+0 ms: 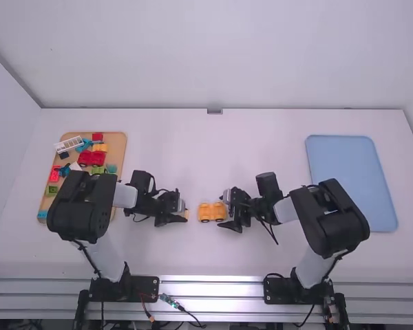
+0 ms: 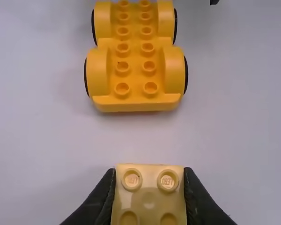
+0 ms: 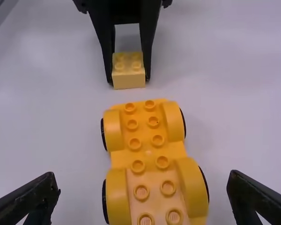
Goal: Assemble lego blocks to make yellow taxi
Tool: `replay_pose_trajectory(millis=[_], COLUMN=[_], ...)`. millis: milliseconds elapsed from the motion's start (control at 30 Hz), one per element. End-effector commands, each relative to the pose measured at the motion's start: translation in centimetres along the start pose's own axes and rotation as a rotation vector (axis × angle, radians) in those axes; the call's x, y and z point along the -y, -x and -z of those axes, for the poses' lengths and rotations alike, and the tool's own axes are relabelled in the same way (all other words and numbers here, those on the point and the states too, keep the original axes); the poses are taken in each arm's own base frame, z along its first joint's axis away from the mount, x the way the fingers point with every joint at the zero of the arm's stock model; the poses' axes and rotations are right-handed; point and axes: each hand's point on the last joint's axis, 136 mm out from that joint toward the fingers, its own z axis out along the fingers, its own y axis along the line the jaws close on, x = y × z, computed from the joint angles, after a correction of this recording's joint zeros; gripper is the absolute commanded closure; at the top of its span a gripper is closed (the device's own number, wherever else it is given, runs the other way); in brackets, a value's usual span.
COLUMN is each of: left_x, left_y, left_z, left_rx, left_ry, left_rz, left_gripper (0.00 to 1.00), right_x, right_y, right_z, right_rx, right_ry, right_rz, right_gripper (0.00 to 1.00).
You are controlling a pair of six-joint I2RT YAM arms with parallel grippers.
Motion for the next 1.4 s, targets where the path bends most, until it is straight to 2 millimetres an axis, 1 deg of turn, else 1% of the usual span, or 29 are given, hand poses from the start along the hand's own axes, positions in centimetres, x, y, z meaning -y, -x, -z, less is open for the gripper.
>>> replay_pose_trajectory(millis=[0,33,67,167,200,267,333,533,633,733,800,867,967,1033,1133,1200,1367], left_x=[0.3,0.3,0.3,0.1,0.0,-0.3,-0.6,-1.5,-2.0,-2.6,-2.6,-2.2,-1.7,-1.7,-1.7,-1.4,-1.4], left_y=[-0.3,-0.3,-0.3,-0.2,-0.1,0.2,0.8,2.7,3.5,4.1,4.3,5.0,5.6,6.0,6.4,6.9,7.4], left_z=[-0.2,-0.2,-0.2,-0.2,-0.1,0.1,0.5,1.7,2.2,2.4,2.5,2.3,2.1,1.5,0.4,-0.4,-0.9], left_rx=[-0.006,-0.006,-0.006,-0.006,-0.005,-0.007,-0.009,-0.01,-0.002,0.007,0.011,0.016,0.017,0.01,0.003,0.012,0.038], left_ry=[-0.013,-0.013,-0.013,-0.012,-0.015,-0.022,-0.032,-0.048,-0.034,0.005,0.018,0.019,0.017,0.028,0.043,0.039,0.057], left_rz=[0.006,0.004,0.006,0.013,0.017,0.027,0.04,0.06,0.068,0.081,0.077,0.042,0.021,0.006,0.002,-0.023,-0.01], left_gripper=[0.83,0.83,0.79,0.79,0.88,0.98,0.98,0.98,0.98,0.98,0.98,0.98,0.98,0.98,0.98,0.98,0.98], right_x=[0.0,0.0,0.0,0.0,0.0,0.2,0.3,0.1,0.3,0.6,0.8,1.3,1.3,0.9,1.1,1.0,0.8], right_y=[0.1,0.0,0.0,-0.1,-0.1,-0.3,-0.5,-0.1,-0.5,-0.6,-0.7,-1.0,-1.2,-0.9,-1.0,-1.2,-1.4], right_z=[-0.1,-0.1,-0.1,-0.1,-0.1,-0.1,-0.1,-0.2,-0.2,-0.6,-0.9,-1.3,-1.5,-1.7,-2.0,-2.6,-3.9], right_rx=[0.006,0.004,0.002,0.001,-0.002,-0.014,-0.023,-0.003,-0.02,0.007,0.026,0.04,0.045,0.07,0.072,0.071,0.064], right_ry=[0.01,0.009,0.007,0.008,0.007,-0.001,-0.008,0.005,-0.009,-0.007,-0.01,-0.021,-0.012,0.023,0.029,0.049,0.081], right_rz=[-0.003,-0.003,-0.004,-0.005,-0.008,-0.01,-0.014,-0.007,-0.004,0.007,0.0,-0.036,-0.041,-0.027,-0.024,-0.027,-0.022], right_gripper=[0.05,0.05,0.05,0.05,0.05,0.05,0.05,0.05,0.06,0.06,0.05,0.03,0.02,0.03,0.04,0.04,0.05])
